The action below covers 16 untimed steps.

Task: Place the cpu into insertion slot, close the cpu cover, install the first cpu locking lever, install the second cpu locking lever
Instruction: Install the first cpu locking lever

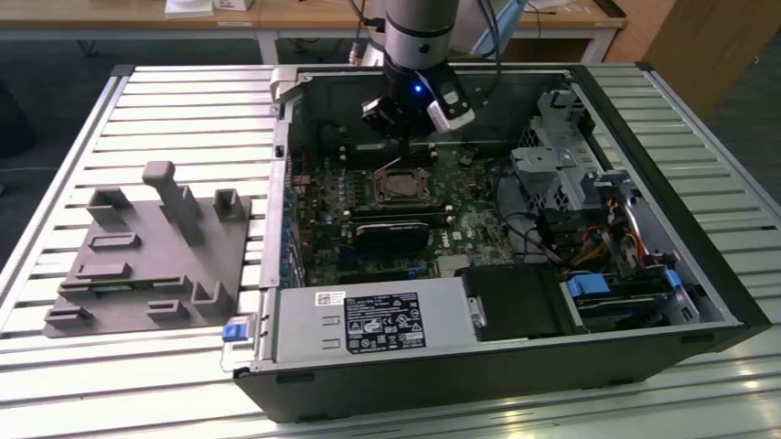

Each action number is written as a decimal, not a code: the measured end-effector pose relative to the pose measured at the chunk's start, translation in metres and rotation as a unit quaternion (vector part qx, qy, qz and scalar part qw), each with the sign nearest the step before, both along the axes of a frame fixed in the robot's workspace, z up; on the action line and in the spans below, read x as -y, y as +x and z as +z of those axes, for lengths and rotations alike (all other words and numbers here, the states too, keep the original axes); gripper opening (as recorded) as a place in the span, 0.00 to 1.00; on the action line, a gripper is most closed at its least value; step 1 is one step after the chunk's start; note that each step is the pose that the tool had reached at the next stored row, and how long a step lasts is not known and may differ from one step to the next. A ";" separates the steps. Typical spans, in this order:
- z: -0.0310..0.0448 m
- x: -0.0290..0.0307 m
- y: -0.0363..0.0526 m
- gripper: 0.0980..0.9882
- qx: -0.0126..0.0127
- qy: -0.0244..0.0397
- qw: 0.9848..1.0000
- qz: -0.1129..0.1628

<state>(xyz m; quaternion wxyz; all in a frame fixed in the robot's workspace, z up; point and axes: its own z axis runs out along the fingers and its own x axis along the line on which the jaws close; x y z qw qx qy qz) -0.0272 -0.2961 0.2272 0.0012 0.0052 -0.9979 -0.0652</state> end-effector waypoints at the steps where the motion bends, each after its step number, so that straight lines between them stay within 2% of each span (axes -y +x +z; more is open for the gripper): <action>1: -0.0008 -0.0002 0.0008 0.01 0.000 0.000 1.000 0.000; 9: -0.0088 -0.0014 0.0062 0.01 0.000 0.000 1.000 0.000; 16: -0.0179 -0.0019 0.0102 0.01 -0.002 0.000 1.000 0.000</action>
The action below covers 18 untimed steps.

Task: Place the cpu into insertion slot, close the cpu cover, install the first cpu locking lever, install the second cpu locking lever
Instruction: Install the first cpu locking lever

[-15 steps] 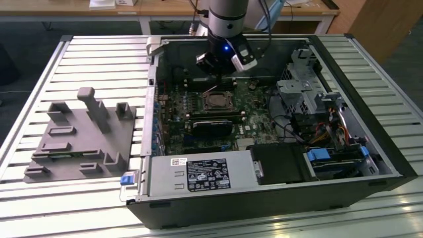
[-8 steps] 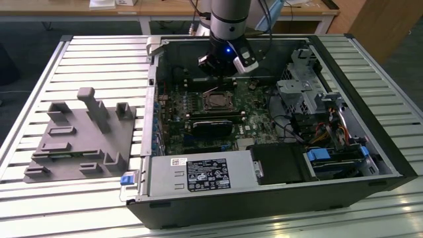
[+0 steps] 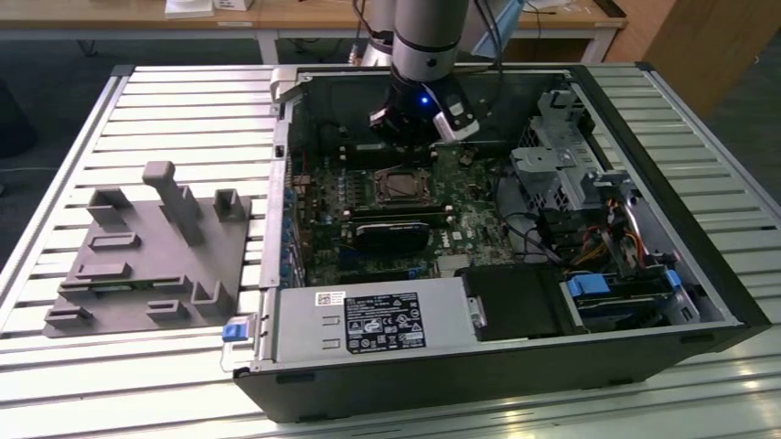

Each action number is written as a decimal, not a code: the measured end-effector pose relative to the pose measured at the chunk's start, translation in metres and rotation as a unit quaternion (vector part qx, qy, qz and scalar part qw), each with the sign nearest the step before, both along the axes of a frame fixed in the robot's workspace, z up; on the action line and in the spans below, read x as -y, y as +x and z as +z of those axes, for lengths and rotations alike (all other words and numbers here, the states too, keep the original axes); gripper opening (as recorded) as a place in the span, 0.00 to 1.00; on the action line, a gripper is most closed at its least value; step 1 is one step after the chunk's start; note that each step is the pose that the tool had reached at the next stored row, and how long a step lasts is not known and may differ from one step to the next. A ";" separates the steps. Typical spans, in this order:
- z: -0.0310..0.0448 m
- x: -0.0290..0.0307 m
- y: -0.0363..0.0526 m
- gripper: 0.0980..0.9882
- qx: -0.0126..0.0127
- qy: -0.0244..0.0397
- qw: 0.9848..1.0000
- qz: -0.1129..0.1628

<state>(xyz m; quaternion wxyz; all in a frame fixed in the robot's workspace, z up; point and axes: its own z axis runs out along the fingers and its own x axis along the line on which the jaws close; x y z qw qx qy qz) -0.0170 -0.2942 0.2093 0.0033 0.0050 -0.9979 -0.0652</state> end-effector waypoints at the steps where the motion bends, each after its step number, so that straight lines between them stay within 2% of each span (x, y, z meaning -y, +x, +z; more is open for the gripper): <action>1: -0.0013 0.0000 0.0005 0.01 0.000 0.000 1.000 0.000; 10: -0.0113 -0.0002 0.0017 0.01 -0.001 0.000 1.000 0.000; 18: -0.0094 -0.0002 0.0018 0.01 -0.001 0.000 1.000 0.000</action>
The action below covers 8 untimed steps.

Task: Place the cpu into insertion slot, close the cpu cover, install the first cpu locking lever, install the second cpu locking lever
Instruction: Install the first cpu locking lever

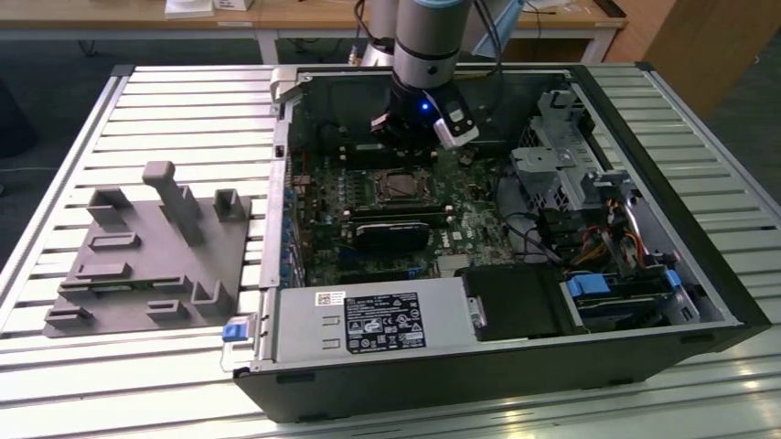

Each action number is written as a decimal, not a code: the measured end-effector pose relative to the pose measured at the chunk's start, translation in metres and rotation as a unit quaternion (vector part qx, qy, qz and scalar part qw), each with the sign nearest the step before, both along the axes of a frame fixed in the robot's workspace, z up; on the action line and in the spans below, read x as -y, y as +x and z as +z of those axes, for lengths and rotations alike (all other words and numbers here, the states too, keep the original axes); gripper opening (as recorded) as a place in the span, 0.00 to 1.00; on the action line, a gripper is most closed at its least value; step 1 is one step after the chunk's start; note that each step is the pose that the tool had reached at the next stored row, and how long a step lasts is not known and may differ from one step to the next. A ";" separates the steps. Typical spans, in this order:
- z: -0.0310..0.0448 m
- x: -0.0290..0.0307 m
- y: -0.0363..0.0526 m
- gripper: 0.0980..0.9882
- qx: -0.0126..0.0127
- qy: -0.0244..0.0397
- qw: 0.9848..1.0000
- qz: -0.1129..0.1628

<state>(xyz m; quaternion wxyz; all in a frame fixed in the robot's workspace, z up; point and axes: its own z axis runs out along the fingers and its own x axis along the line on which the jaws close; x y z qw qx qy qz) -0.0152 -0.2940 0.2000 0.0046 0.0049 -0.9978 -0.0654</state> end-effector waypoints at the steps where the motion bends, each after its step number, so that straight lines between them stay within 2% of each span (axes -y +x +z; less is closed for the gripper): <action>1: 0.0000 0.0000 0.0000 0.01 0.000 0.000 1.000 0.000; 8: -0.0003 0.0001 0.0000 0.01 0.000 -0.003 1.000 0.000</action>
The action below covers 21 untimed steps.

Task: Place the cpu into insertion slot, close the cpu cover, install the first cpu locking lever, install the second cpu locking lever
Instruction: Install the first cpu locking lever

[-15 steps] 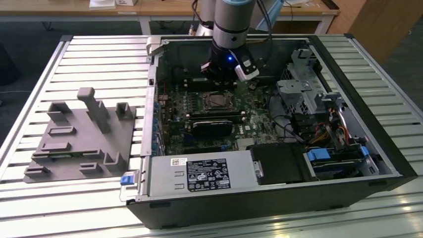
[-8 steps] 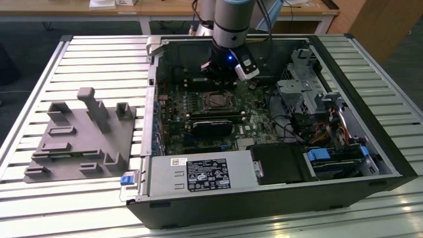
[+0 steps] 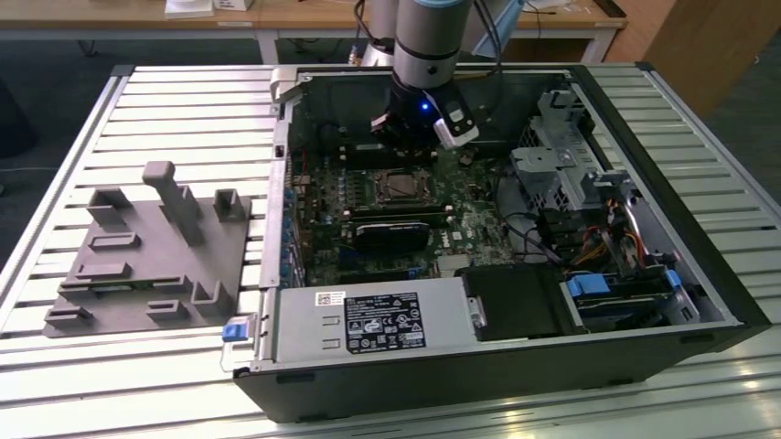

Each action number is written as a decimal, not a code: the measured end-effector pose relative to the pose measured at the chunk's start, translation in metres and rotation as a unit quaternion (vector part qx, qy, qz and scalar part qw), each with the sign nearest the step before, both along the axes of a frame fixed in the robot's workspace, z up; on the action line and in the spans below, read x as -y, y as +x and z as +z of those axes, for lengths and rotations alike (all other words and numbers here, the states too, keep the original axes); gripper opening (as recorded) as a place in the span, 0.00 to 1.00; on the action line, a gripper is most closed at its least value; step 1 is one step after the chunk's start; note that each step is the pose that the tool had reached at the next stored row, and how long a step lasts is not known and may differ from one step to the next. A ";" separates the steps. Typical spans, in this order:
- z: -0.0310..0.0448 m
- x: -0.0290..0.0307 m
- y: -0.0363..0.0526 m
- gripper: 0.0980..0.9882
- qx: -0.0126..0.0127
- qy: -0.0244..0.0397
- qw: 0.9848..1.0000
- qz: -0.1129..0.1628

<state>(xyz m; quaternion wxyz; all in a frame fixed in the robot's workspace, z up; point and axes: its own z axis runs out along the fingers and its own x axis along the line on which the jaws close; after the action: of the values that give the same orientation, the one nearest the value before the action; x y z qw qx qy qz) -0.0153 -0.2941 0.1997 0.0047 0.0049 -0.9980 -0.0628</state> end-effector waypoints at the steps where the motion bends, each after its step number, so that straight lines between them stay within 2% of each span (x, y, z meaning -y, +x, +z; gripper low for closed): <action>1: 0.0003 0.0000 0.0000 0.01 0.000 0.000 1.000 0.000; 6: 0.0012 -0.0001 0.0000 0.01 0.000 0.000 1.000 0.000; 14: -0.0021 0.0000 0.0002 0.01 0.000 -0.006 1.000 0.000; 18: 0.0034 -0.0002 0.0003 0.01 0.000 -0.006 1.000 0.000; 21: 0.0036 -0.0002 0.0003 0.01 0.000 -0.007 1.000 0.000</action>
<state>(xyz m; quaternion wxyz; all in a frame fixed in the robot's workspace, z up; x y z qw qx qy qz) -0.0150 -0.2939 0.2033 0.0046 0.0049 -0.9984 -0.0563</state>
